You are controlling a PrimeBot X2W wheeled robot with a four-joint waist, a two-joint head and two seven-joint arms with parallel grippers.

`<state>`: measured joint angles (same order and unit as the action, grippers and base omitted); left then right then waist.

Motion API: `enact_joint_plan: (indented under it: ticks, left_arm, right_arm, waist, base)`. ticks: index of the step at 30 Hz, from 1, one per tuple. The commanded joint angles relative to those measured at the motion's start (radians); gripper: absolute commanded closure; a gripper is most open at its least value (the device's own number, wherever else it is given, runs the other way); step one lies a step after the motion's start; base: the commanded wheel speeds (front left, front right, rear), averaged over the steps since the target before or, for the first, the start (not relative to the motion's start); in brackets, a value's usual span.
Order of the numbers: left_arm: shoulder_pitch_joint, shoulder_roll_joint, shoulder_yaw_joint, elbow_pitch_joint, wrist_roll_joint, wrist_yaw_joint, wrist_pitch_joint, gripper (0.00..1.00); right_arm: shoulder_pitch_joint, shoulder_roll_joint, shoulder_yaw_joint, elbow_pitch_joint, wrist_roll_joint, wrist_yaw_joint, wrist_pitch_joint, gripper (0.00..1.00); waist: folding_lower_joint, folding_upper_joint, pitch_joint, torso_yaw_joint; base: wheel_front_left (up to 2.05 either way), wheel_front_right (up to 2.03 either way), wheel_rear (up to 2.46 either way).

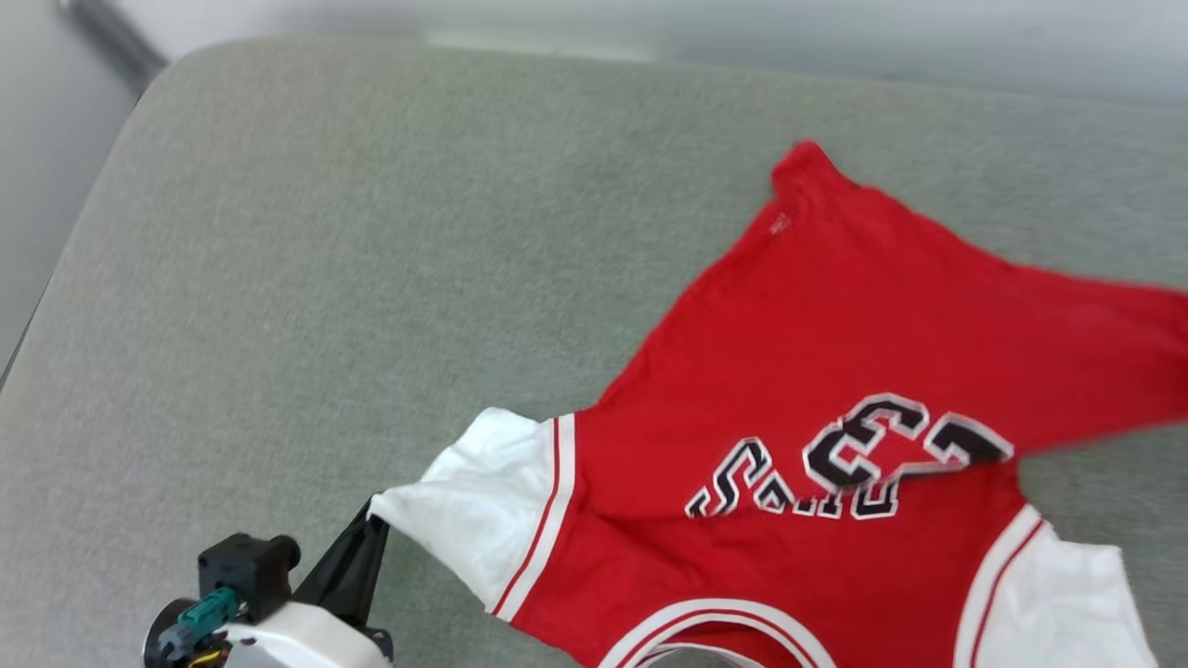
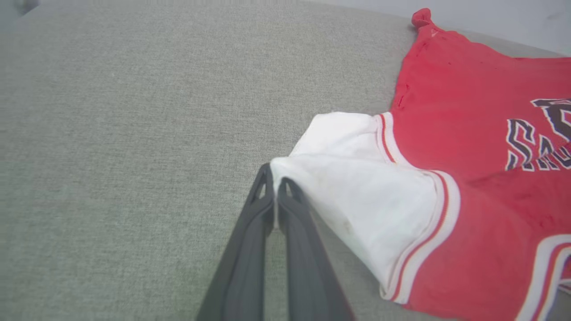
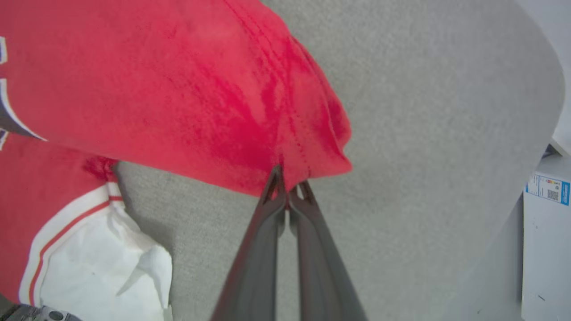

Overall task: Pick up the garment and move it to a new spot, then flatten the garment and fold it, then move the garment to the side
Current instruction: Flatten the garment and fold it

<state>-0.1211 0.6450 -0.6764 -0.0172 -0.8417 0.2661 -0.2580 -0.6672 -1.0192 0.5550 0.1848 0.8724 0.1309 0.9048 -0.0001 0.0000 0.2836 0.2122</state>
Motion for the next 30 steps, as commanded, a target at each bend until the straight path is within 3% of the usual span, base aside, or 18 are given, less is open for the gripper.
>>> enact_joint_plan:
  ticks: [1,8,15,21,23,30]
  left_arm:
    - [0.019,0.008,0.005,-0.005,-0.007,0.008,0.000,1.00]
    - [0.079,0.035,0.022,-0.024,-0.025,0.033,-0.001,1.00]
    - [0.095,0.043,0.025,-0.023,-0.030,0.031,-0.002,1.00]
    - [0.098,0.047,0.032,-0.020,-0.031,0.036,-0.002,1.00]
    - [0.099,0.049,0.031,-0.019,-0.031,0.035,-0.001,1.00]
    - [0.088,0.052,0.022,-0.025,-0.023,0.038,0.006,1.00]
  right_arm:
    - [0.056,-0.020,-0.007,-0.016,0.016,0.000,-0.018,1.00]
    - [0.379,-0.077,-0.038,-0.078,0.093,0.000,-0.112,1.00]
    - [0.654,-0.007,-0.068,-0.041,0.119,0.000,-0.222,1.00]
    - [0.737,0.079,-0.105,-0.004,0.093,0.000,-0.293,1.00]
    - [0.725,0.081,-0.132,-0.016,0.082,0.000,-0.310,0.00]
    - [0.618,0.042,-0.268,-0.134,0.042,0.000,-0.352,0.00]
  waist:
    - [0.0001,0.0000,-0.063,-0.058]
    - [0.0001,0.0000,-0.107,-0.111]
    - [0.0001,0.0000,-0.103,-0.144]
    - [0.0001,0.0000,-0.097,-0.161]
    - [0.0001,0.0000,-0.100,-0.165]
    - [0.0001,0.0000,-0.108,-0.159]
  base:
    - [0.00,0.00,0.00]
    - [0.00,0.00,0.00]
    - [0.00,0.00,0.00]
    - [0.00,0.00,0.00]
    - [0.00,0.00,0.00]
    - [0.00,0.00,0.00]
